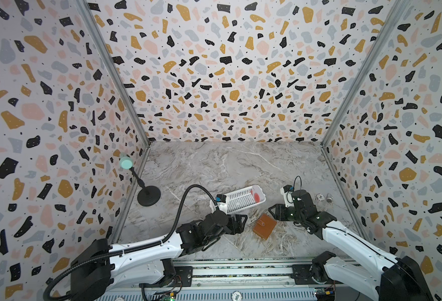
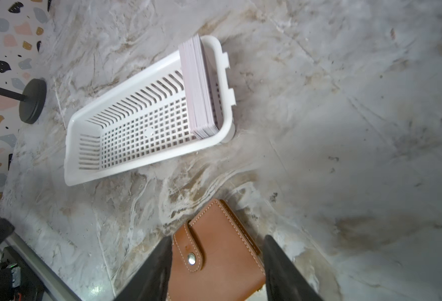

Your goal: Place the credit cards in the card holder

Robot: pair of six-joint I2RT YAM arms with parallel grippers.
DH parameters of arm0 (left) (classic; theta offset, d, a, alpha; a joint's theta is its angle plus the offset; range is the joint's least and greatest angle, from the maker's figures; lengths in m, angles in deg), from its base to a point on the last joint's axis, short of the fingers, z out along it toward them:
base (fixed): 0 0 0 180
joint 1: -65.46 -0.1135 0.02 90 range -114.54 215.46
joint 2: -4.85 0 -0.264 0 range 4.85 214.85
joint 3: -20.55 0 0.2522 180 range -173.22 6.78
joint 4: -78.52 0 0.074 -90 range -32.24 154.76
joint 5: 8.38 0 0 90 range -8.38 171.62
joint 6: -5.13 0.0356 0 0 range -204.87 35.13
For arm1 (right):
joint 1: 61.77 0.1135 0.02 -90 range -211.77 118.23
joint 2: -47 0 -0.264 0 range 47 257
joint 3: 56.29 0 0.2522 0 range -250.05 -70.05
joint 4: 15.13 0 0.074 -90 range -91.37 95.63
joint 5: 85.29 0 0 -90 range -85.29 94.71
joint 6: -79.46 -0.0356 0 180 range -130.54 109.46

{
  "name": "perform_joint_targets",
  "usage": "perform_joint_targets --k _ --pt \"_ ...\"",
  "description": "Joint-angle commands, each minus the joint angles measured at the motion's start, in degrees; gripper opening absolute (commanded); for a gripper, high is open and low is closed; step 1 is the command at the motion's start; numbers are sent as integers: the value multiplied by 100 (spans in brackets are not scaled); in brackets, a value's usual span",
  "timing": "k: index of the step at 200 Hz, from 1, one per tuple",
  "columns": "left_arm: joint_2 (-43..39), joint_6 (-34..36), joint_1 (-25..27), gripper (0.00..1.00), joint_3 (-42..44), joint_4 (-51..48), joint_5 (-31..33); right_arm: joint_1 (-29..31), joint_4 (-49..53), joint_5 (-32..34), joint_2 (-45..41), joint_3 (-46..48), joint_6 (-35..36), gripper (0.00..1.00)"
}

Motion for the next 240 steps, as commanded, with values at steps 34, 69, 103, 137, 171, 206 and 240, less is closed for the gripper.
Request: perform_joint_targets --k 34,69,103,137,171,206,240 --pt "600 -955 601 87 65 981 82 -180 75 -365 410 78 -45 45" --pt "1003 -1112 883 81 -70 1005 39 -190 209 -217 539 153 -69 38" --pt "1309 -1264 981 77 -48 1460 -189 -188 293 -28 458 313 -145 34" --pt "1697 -1349 1046 75 -237 1548 -347 -186 223 -153 530 382 -106 26" --pt "2064 -1533 1059 71 -360 1657 -478 -166 136 -314 547 435 -52 22" --pt "2360 -1711 1059 69 -480 1718 -579 -133 152 -301 557 451 -31 19" --pt "2598 -1854 1059 69 -568 1644 -562 28 272 -277 531 419 -20 17"
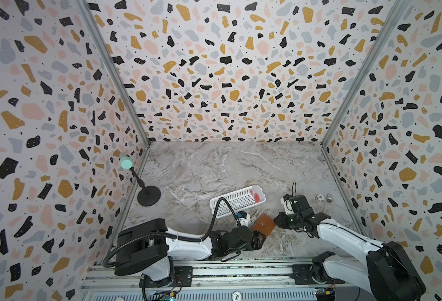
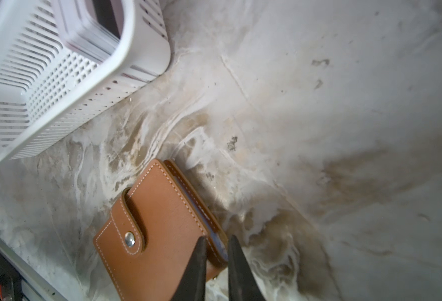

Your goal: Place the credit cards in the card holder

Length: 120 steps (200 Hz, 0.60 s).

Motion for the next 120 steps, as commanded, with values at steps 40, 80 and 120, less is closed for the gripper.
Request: perform_joint_targets --k 40,80,120 --pt "287 -291 -111 68 -299 -198 70 581 183 54 -158 78 -212 16" --pt "309 -210 -318 69 -374 -629 112 1011 200 132 -411 216 -528 16" --pt "22 -48 -434 70 -426 -1388 320 1857 -60 283 -598 360 -1212 16"
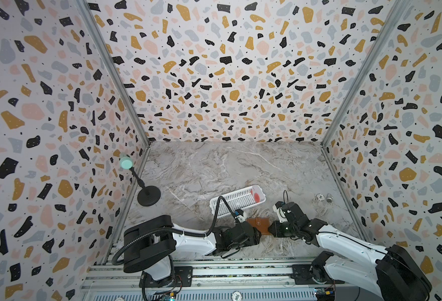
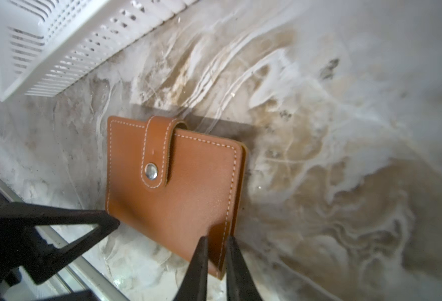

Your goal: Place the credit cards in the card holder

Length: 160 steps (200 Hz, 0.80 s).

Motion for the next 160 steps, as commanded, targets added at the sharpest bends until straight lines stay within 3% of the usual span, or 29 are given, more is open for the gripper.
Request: perform_joint_targets --k 1,40,79,97,160 --pt "-266 147 -51 70 -178 -641 257 513 -84 167 -154 61 -570 16" --pt "-899 108 -51 73 85 -1188 543 1444 -594 304 -70 -75 -1139 16" --pt "-1104 109 -81 73 457 -400 293 1629 -87 1108 -39 -561 -820 15" --pt "-951 115 -78 72 405 -224 150 1411 152 1232 -77 -744 -454 15" --pt "-494 24 -72 71 397 428 -48 5 203 542 107 -789 555 18"
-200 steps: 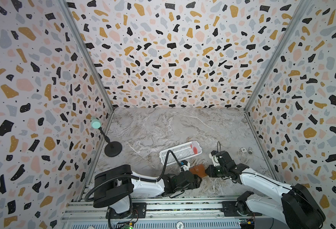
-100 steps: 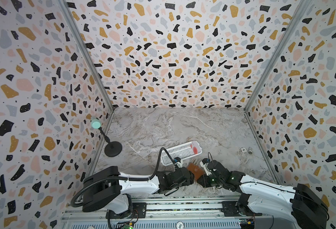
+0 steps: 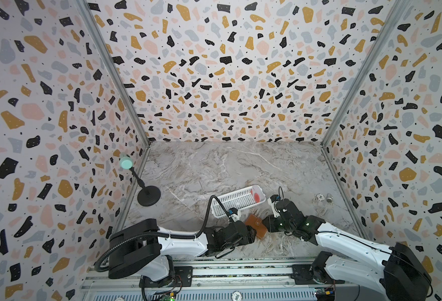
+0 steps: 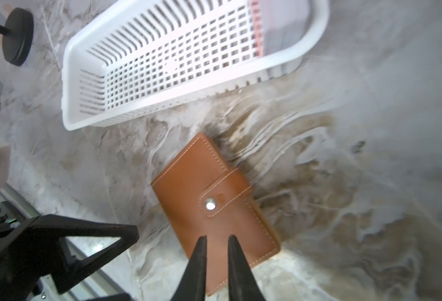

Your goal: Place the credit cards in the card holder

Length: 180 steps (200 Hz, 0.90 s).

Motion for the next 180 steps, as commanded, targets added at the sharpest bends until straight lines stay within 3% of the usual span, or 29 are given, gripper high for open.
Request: perform_joint_targets --k 1,42,180 --pt "153 -15 -11 71 20 402 -120 -331 217 -228 70 -106 521 18" --pt "396 -13 -16 71 -84 502 -100 -726 59 -546 311 41 681 20" --pt "577 -162 -228 67 38 929 -261 -728 -244 -842 665 255 823 21"
